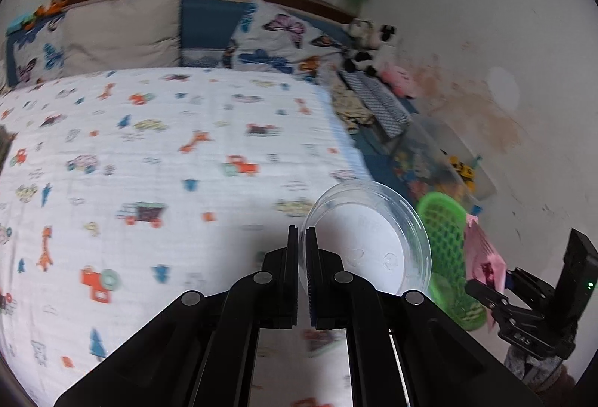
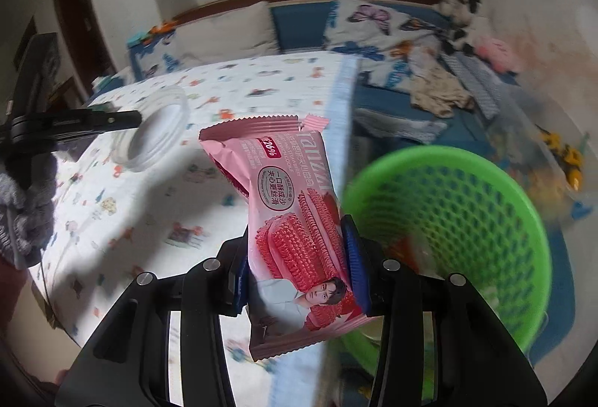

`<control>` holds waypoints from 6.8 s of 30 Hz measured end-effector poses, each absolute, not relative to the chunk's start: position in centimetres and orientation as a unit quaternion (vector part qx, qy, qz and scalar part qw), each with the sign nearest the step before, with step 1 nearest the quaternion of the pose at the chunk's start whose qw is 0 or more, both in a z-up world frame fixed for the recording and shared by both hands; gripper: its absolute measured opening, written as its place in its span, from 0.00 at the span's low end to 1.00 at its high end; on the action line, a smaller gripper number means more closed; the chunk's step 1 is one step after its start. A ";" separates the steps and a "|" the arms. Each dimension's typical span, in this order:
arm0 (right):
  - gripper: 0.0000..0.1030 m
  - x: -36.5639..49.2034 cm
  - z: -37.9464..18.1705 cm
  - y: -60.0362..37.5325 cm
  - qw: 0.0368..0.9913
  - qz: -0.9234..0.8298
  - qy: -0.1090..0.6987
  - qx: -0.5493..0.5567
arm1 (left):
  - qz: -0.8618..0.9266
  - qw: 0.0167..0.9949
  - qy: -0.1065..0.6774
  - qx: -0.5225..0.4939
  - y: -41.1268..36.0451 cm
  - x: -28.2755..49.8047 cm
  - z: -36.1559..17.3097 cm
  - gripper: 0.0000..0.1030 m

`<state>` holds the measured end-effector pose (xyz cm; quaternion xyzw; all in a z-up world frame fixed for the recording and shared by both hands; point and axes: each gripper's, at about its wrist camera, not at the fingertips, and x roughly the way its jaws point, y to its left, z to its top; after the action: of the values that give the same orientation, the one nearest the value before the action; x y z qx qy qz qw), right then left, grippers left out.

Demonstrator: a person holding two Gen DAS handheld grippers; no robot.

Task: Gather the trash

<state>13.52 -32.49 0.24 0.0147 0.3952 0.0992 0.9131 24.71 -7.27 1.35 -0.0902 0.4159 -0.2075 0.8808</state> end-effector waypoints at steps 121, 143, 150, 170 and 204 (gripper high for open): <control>0.87 3.7 0.6 -22.6 0.935 0.052 0.349 0.047 | -0.064 0.946 0.316 0.035 -1.0 7.0 1.0 0.93; 0.88 3.5 1.1 -22.3 0.936 0.060 0.343 0.047 | -0.043 0.952 0.300 0.046 -1.2 6.0 1.3 0.93; 0.88 3.6 1.1 -22.1 0.936 0.064 0.344 0.047 | -0.038 0.953 0.296 0.046 -1.1 6.0 1.3 0.93; 0.88 3.5 1.0 -21.8 0.938 0.062 0.338 0.049 | -0.032 0.955 0.290 0.048 -1.2 5.8 1.5 0.93; 0.88 3.1 1.3 -22.0 0.941 0.057 0.330 0.055 | -0.034 0.959 0.275 0.055 -2.0 5.2 1.7 0.93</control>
<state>3.13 -22.03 1.34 0.0549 0.3299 0.0575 0.9407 5.16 -2.04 1.74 0.0549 0.2750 -0.0338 0.9593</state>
